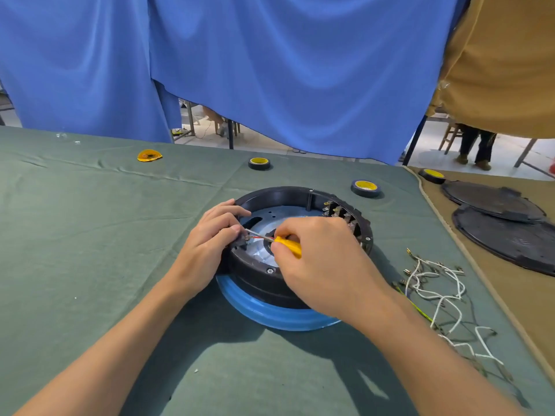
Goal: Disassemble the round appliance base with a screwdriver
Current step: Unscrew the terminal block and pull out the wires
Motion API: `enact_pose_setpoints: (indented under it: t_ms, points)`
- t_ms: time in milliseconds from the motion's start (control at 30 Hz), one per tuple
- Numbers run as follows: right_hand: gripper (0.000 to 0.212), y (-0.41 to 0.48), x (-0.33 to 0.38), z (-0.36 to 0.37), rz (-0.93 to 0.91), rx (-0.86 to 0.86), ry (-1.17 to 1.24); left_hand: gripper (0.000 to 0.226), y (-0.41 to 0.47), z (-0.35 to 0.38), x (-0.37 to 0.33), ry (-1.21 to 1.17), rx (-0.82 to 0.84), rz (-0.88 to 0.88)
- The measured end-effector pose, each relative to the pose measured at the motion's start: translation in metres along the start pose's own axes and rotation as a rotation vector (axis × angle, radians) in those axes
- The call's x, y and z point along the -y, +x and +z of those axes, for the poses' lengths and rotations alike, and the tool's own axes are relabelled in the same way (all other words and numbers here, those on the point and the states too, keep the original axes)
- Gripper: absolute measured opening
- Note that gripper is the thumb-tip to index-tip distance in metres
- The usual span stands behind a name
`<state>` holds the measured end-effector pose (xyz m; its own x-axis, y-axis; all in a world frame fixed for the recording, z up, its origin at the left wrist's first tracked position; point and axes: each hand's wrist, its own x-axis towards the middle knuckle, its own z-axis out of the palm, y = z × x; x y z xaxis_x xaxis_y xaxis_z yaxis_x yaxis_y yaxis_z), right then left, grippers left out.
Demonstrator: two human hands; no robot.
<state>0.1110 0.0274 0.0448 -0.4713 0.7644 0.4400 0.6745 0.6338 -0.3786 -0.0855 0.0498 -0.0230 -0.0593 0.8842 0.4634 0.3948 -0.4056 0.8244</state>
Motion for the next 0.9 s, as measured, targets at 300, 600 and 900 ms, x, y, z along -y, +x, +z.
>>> enact_pose_setpoints:
  t_ms: [300, 600, 900]
  points:
    - [0.020, -0.002, -0.012, 0.006, 0.085, -0.122, -0.024, 0.024, 0.003, 0.003, 0.002, 0.091, -0.063, 0.051]
    - [0.017, 0.006, -0.037, 0.031, 0.278, -0.452, 0.031, 0.033, -0.016, 0.011, -0.021, 0.441, -0.200, 0.017]
    - [0.015, -0.015, -0.023, 0.020, 0.502, -0.569, 0.159, 0.044, -0.022, -0.015, -0.035, 0.798, -0.121, 0.184]
